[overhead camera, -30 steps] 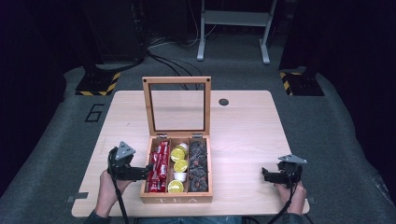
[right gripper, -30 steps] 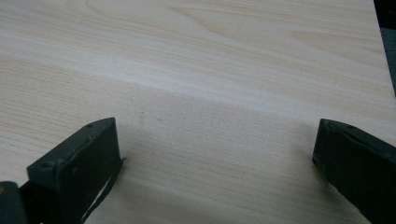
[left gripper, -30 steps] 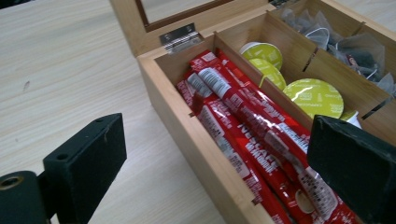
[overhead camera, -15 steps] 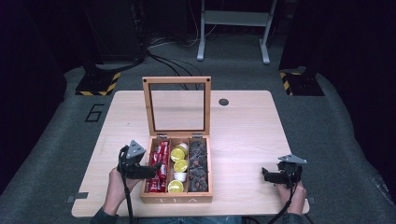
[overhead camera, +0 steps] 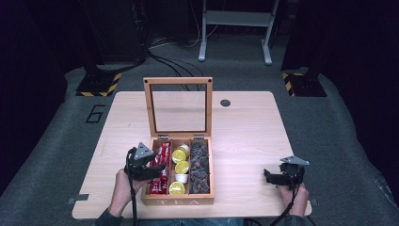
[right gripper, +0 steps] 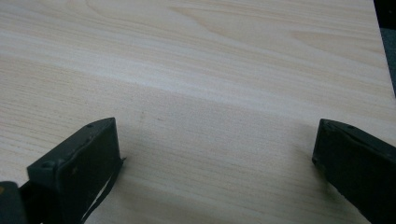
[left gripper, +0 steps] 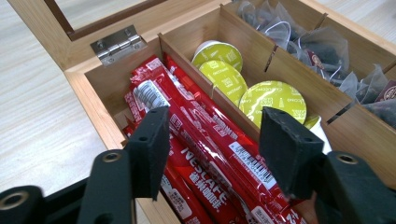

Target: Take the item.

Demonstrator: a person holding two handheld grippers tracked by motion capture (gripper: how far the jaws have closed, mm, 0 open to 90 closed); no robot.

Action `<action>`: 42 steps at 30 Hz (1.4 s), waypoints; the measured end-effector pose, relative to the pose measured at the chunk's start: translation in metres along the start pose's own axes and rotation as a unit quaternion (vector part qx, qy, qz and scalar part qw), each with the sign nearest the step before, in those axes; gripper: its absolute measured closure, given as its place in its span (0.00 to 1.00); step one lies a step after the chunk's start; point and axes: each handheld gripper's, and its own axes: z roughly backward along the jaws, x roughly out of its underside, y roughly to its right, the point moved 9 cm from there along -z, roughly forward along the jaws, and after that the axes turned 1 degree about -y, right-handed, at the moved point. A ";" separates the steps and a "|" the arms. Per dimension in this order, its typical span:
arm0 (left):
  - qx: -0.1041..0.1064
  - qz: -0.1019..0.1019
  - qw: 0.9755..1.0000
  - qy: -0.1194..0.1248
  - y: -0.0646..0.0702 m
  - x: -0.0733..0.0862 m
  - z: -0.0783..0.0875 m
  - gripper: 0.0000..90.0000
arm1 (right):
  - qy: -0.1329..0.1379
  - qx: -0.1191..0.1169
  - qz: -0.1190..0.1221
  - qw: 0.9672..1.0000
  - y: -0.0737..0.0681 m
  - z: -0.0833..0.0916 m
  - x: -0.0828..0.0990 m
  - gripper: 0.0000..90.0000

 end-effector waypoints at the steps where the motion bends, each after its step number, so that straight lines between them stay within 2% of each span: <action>1: 0.001 0.000 1.000 -0.001 0.000 0.001 -0.001 0.53 | 0.000 0.000 0.000 1.000 0.000 0.000 0.000 0.00; 10: 0.001 0.008 1.000 -0.009 -0.002 0.006 -0.005 0.68 | 0.000 0.000 -0.001 1.000 0.000 0.000 0.000 0.00; 12: 0.002 0.002 1.000 -0.016 -0.003 0.008 -0.005 0.70 | 0.000 0.000 -0.001 1.000 0.000 0.000 0.000 0.00; 21: 0.000 0.013 1.000 -0.024 -0.007 0.013 -0.007 0.77 | 0.000 0.001 -0.001 1.000 0.000 0.000 0.000 0.00; 26: -0.018 0.007 0.999 -0.027 -0.007 0.013 -0.008 0.79 | 0.000 0.000 -0.001 1.000 0.000 0.000 0.000 0.00; 29: -0.019 0.008 0.999 -0.030 -0.007 0.013 -0.009 0.81 | 0.000 0.001 -0.001 1.000 0.000 0.000 0.000 0.00; 34: -0.019 0.015 0.999 -0.029 -0.008 0.014 -0.009 0.84 | 0.000 0.000 -0.001 1.000 0.000 0.000 0.000 0.00; 42: -0.035 0.015 0.999 -0.020 -0.006 0.013 -0.008 0.87 | 0.000 0.000 -0.001 1.000 0.000 0.000 0.000 0.00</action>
